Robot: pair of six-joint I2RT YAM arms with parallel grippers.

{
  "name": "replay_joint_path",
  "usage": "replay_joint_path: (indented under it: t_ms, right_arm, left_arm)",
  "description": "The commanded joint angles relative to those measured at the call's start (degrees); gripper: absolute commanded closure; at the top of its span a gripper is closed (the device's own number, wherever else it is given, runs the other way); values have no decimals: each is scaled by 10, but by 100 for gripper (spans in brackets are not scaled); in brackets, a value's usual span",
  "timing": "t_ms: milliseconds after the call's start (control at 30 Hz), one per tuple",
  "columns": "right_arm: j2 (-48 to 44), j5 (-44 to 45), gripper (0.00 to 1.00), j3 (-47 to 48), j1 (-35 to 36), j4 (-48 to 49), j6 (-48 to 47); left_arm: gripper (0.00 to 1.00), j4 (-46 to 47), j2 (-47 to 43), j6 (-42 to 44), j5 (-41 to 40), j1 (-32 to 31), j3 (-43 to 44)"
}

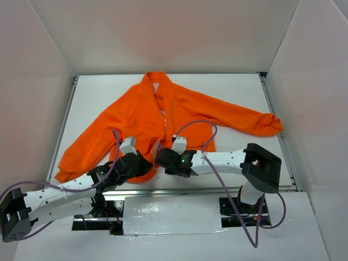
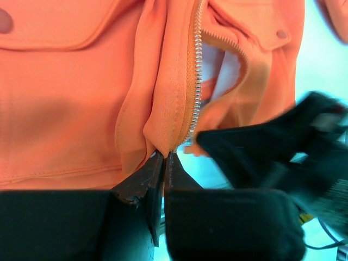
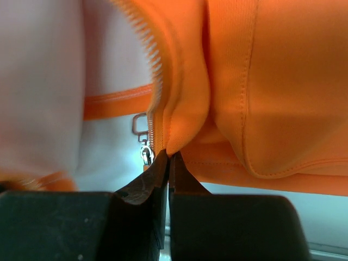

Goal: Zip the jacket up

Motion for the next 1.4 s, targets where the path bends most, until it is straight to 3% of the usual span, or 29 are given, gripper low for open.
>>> replay_joint_path:
  t_ms: [0,133,300,367,567,600,700,800,900,967,1000,1033,1100,1200,1367]
  right_arm:
    - [25,37,100,11,14,-5,76]
    - [-42,33,100,-69,21,82,109]
    - [-29,29,96,-34,20,44,71]
    - [-18,15,100,-40,19,38,74]
    - [-75,-20,100,-126,20,186,18]
    - [-77,-21,100,-123,19,196,-31]
    - [-58,-6,100,-54,5,111,-114]
    - [0,-24,100,87,-73,0,-201]
    - [24,-10,100,220,-143,-16,-287]
    - [-49,-12,100,257,-140,18,-348]
    - [-89,-19,100,241,-133,79,-364]
    - [-169,-51,100,178,-129,107,-370]
    - [-238,-95,100,47,-126,167,-341]
    - [-205,-121,100,-90,-126,243,-276]
    - [-113,-47,100,-84,-128,295,-297]
  left_arm:
    - [100,-16,-18,0,-41,3,17]
    - [100,27,-40,19,-36,2,-10]
    - [100,53,-45,20,-43,3,-33]
    - [100,52,-38,20,-43,3,-31]
    - [100,65,-29,26,-45,4,-34]
    - [100,64,-29,27,-46,4,-33]
    - [100,29,-28,13,-61,5,-16]
    - [100,-41,-21,-27,-98,6,16]
    - [100,-99,-7,-50,-129,8,70]
    - [100,-117,-6,-45,-135,9,92]
    - [100,-124,-12,-30,-136,8,108]
    - [100,-125,-19,-23,-135,8,112]
    - [100,-124,-45,-6,-130,8,103]
    - [100,-89,-72,8,-124,9,59]
    - [100,-56,-50,16,-106,10,43]
